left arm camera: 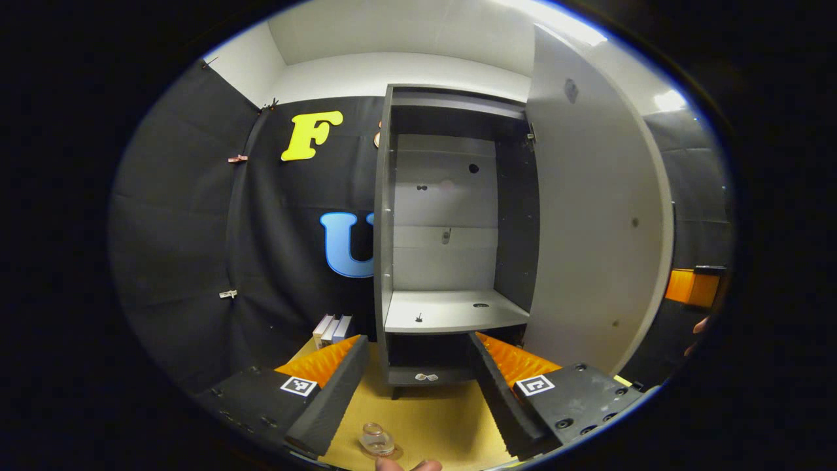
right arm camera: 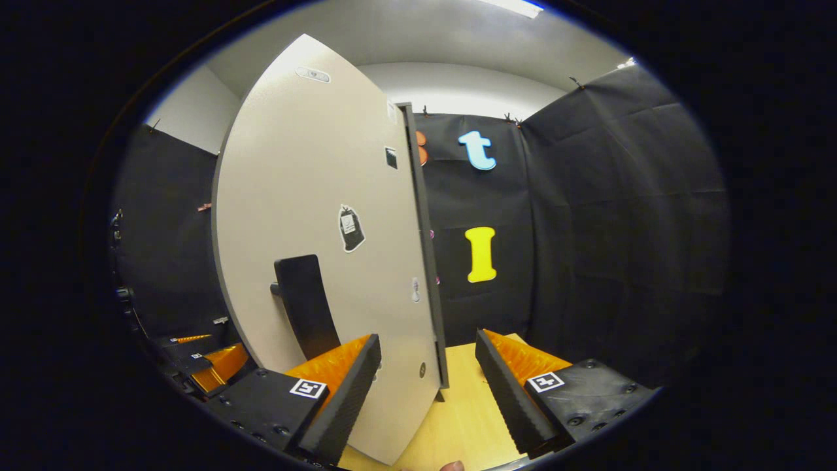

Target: Open the cabinet door with the right hand, grasp the bottle in the cabinet with the left hand and place it on the coaster, then close the cabinet door with the right hand.

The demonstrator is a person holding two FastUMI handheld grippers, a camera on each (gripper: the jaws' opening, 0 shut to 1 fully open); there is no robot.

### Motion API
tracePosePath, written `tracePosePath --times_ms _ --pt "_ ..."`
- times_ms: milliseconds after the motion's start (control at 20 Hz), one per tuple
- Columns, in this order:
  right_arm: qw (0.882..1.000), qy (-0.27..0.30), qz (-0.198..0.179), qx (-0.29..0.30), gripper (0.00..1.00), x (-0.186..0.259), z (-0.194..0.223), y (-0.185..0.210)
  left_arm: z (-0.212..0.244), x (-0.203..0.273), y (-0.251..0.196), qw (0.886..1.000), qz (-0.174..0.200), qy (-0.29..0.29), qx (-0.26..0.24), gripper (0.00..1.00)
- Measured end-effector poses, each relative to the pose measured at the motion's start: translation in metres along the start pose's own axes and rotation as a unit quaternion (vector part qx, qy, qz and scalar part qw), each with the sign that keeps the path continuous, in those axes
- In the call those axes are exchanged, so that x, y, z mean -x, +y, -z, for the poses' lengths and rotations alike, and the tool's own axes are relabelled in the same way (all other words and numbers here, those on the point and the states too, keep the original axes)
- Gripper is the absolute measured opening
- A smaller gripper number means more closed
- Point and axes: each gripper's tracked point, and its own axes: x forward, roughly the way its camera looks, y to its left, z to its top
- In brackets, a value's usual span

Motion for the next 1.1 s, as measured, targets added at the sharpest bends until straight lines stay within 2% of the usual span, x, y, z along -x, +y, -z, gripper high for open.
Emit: tracePosePath --times_ms 250,400,550,600,700,1100 --pt "0.995 0.04 -0.089 0.03 0.96 -0.003 0.021 0.054 -0.008 0.005 0.016 1.0 -0.016 -0.01 0.005 0.92" --pt "0.993 0.047 -0.107 0.021 0.98 0.008 0.028 0.066 -0.01 0.004 0.025 1.0 -0.027 -0.013 0.006 0.92" --pt "0.994 0.034 -0.103 0.022 0.98 0.007 0.022 0.063 -0.009 0.007 0.029 0.999 -0.031 -0.013 0.008 0.92" --pt "0.994 0.028 -0.1 0.025 0.98 0.005 0.019 0.061 -0.009 0.007 0.028 0.999 -0.031 -0.013 0.008 0.95" --pt "0.995 0.014 -0.089 0.031 0.98 0.004 0.012 0.053 -0.013 0.006 0.028 0.999 -0.032 -0.017 0.006 0.93" --pt "0.999 -0.006 -0.033 0.028 0.98 0.01 0.001 0.009 -0.029 -0.007 0.001 0.999 -0.006 -0.031 -0.01 0.95"
